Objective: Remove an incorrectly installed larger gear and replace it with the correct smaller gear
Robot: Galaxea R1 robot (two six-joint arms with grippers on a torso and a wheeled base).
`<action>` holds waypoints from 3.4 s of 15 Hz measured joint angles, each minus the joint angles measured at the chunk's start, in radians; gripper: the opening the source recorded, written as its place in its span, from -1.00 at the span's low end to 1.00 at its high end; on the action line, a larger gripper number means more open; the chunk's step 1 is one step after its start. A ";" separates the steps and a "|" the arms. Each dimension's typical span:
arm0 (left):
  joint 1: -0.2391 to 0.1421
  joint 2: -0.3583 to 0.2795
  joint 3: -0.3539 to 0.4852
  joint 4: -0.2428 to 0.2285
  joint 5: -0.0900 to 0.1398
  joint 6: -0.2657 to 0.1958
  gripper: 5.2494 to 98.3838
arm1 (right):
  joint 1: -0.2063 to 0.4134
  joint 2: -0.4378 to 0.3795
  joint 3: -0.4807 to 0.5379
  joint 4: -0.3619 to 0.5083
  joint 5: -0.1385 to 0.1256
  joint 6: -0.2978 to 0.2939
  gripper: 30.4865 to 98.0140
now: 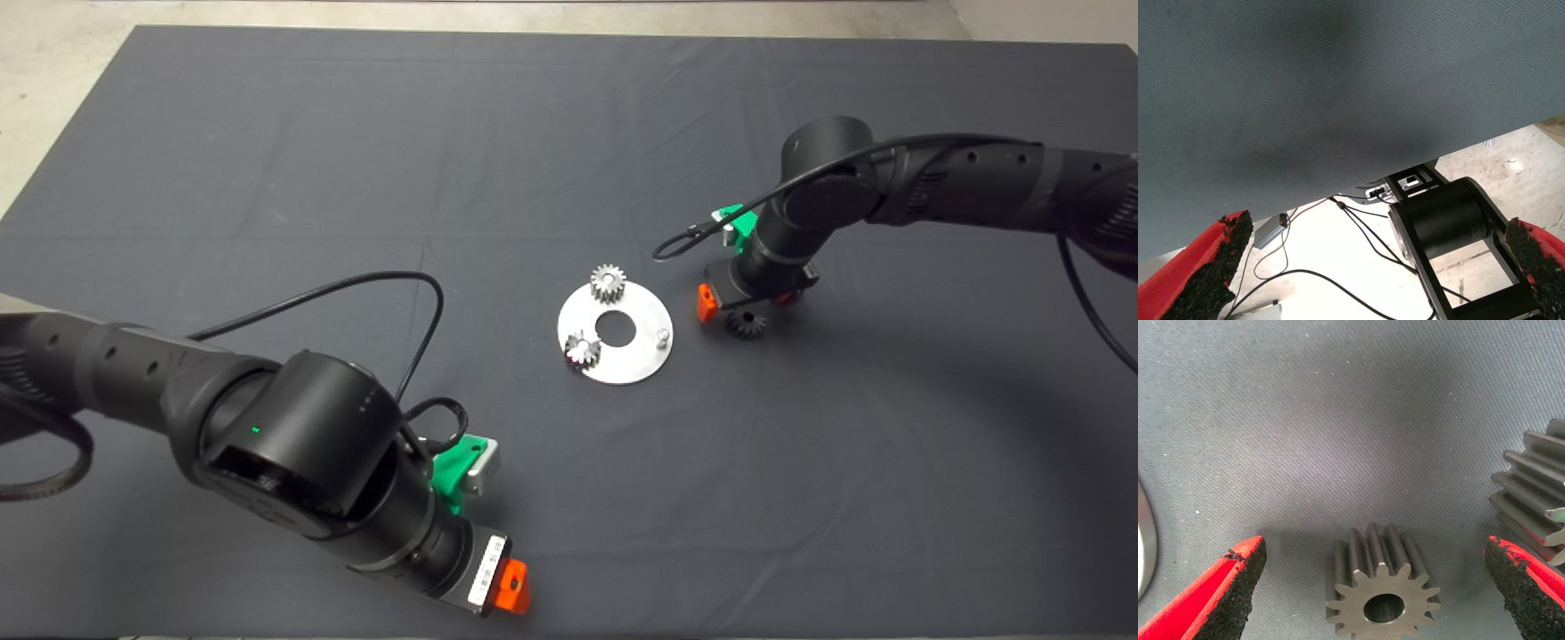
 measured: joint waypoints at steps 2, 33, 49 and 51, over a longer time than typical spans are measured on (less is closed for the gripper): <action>0.000 0.000 0.000 0.000 -0.001 0.000 0.99 | 0.000 -0.005 0.000 0.003 0.000 0.000 0.55; 0.000 0.005 -0.027 0.000 -0.004 0.001 0.99 | 0.013 -0.023 0.032 0.101 0.001 0.041 -0.22; 0.000 0.027 -0.027 0.000 -0.007 0.000 0.99 | 0.014 -0.092 0.033 0.133 0.002 0.041 -0.22; 0.000 0.027 -0.027 0.000 -0.007 0.000 0.99 | 0.014 -0.094 0.033 0.139 0.002 0.041 -0.22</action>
